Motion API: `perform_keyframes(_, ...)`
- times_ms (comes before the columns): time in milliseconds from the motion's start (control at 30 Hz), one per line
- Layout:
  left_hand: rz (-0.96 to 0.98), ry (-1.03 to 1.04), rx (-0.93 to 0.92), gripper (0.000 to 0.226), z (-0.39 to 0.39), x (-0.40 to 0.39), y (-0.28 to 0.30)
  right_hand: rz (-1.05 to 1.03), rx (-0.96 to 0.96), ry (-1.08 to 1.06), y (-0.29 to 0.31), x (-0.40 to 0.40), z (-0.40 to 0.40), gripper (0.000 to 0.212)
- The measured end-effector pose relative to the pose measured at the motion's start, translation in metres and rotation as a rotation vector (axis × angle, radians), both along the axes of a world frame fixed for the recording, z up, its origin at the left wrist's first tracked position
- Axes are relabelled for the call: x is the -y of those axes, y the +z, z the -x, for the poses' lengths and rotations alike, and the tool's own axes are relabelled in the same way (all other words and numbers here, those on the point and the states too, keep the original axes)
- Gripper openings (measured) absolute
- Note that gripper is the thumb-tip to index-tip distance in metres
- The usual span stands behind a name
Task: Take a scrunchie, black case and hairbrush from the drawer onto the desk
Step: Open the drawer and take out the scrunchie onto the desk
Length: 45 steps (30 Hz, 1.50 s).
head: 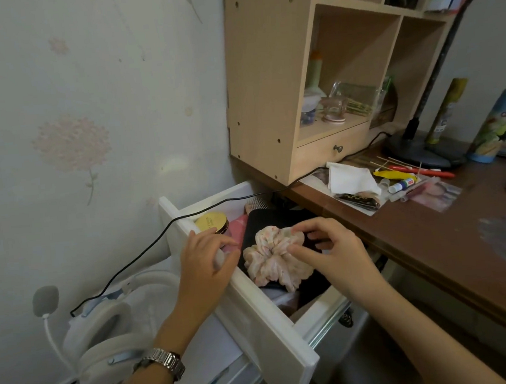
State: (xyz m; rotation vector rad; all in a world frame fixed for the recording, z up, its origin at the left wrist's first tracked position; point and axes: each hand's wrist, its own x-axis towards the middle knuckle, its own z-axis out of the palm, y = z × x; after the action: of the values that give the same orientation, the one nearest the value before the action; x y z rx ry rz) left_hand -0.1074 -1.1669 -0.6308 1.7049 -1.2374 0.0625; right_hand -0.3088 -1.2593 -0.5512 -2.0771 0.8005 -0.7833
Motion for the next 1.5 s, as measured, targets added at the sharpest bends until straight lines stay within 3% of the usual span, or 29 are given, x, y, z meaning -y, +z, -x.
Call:
perform_keyframes(233,0.039,-0.019,-0.031,0.033,0.001,0.001,-0.01,-0.206,-0.183,0.113,-0.026,0.032,-0.014,0.053)
perform_keyframes(567,0.044,-0.029,-0.049,0.028,0.003,-0.001,-0.009,-0.231,-0.136,0.247,-0.034,0.035,-0.024,0.041)
perform_keyframes(867,0.021,-0.021,-0.05,0.03,0.002,-0.001,-0.01,-0.335,-0.148,0.159,-0.031,0.035,-0.025,0.05)
perform_keyframes(1333,-0.058,-0.018,-0.062,0.031,0.003,-0.004,-0.001,-0.27,-0.149,0.094,-0.002,0.039,0.003,0.054)
perform_keyframes(1500,-0.216,-0.048,0.118,0.024,-0.006,-0.005,0.007,-0.27,-0.14,0.037,0.027,0.046,0.034,0.056)
